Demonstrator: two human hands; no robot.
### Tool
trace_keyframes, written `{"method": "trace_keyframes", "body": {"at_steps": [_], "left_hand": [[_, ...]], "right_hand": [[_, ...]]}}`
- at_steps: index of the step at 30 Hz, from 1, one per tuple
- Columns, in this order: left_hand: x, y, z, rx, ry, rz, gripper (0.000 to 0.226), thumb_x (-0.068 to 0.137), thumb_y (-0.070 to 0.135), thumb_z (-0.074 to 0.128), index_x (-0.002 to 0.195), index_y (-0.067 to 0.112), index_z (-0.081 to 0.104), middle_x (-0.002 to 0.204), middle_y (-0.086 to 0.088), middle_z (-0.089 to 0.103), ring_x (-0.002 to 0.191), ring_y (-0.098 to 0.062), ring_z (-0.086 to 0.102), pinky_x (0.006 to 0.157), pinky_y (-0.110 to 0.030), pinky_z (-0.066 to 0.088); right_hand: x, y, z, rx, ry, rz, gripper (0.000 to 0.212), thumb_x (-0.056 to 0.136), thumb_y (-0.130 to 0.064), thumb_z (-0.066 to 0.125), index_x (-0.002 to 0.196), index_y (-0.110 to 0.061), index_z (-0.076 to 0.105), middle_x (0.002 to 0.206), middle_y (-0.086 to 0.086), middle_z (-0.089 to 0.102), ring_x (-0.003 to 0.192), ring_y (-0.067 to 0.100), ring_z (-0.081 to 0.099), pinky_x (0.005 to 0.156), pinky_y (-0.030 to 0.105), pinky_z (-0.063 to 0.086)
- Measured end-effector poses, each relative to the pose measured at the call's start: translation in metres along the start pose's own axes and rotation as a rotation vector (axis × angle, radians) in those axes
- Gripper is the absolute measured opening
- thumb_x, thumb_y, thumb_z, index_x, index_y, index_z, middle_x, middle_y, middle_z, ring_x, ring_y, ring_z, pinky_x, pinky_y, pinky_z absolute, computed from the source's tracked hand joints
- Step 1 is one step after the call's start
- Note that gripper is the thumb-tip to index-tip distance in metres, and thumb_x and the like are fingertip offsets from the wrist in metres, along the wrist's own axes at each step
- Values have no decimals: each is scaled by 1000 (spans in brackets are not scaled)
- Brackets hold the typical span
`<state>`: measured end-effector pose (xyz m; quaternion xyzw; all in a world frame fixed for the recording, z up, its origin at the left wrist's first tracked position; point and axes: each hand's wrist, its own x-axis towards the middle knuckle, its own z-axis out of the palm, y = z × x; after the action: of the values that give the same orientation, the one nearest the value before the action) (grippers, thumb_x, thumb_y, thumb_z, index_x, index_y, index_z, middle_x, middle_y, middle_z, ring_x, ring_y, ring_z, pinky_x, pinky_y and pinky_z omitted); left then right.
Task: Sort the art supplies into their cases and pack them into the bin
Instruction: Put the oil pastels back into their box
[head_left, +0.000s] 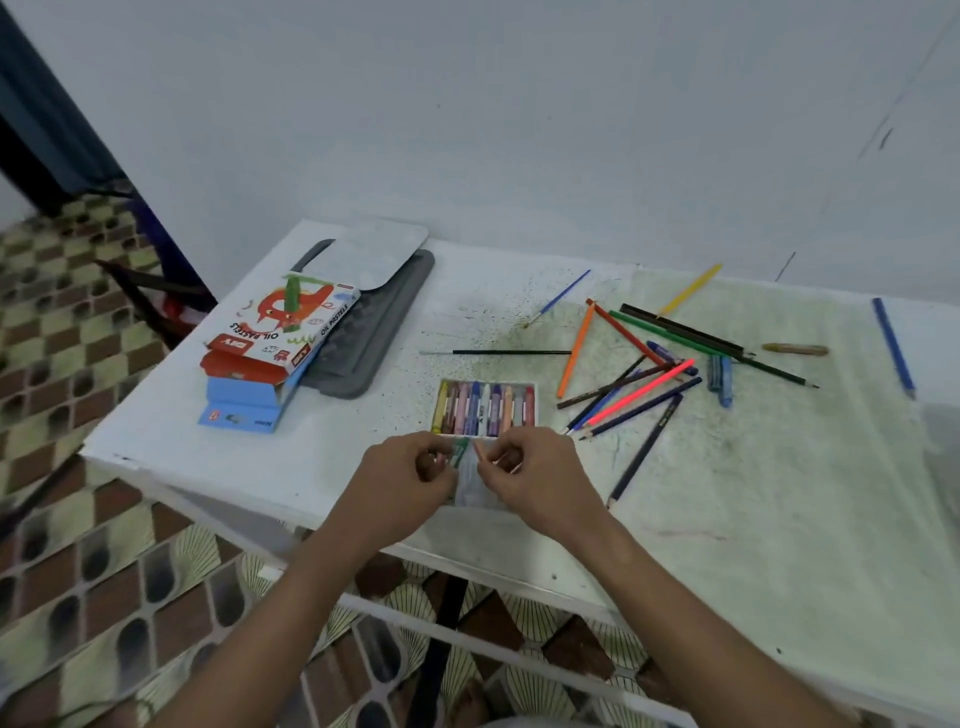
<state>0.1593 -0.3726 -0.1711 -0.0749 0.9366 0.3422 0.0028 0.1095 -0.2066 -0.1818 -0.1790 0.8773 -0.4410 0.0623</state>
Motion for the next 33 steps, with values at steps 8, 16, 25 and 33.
{"method": "trace_keyframes", "body": {"at_steps": [8,16,25,33], "left_hand": [[5,-6,2,-40,-59,68,13,87,31,64,99,29,68,65,7,66,65,-4,60,56,-9,44],[15,-10,-8,10,-136,132,17,90,29,59,102,29,71,66,14,65,63,2,60,56,-7,40],[19,-5,-9,109,-186,253,24,89,28,62,111,37,68,74,5,66,65,-8,58,58,-10,38],[25,-4,-6,239,-221,214,24,89,34,62,111,33,69,73,9,58,65,-4,54,61,-20,43]], "right_hand": [[-3,-4,15,-40,11,39,14,86,-22,65,77,-14,72,71,-3,66,61,4,56,57,7,41],[-7,-4,7,-89,-30,-21,17,87,-13,65,93,-23,76,72,-8,62,59,0,54,56,4,38],[-2,4,8,-202,-125,-120,9,87,-15,63,89,-17,71,64,-16,38,59,-2,40,51,9,27],[1,7,10,-353,-148,-126,15,89,-25,59,96,-17,70,72,-4,45,73,10,43,61,23,31]]}}
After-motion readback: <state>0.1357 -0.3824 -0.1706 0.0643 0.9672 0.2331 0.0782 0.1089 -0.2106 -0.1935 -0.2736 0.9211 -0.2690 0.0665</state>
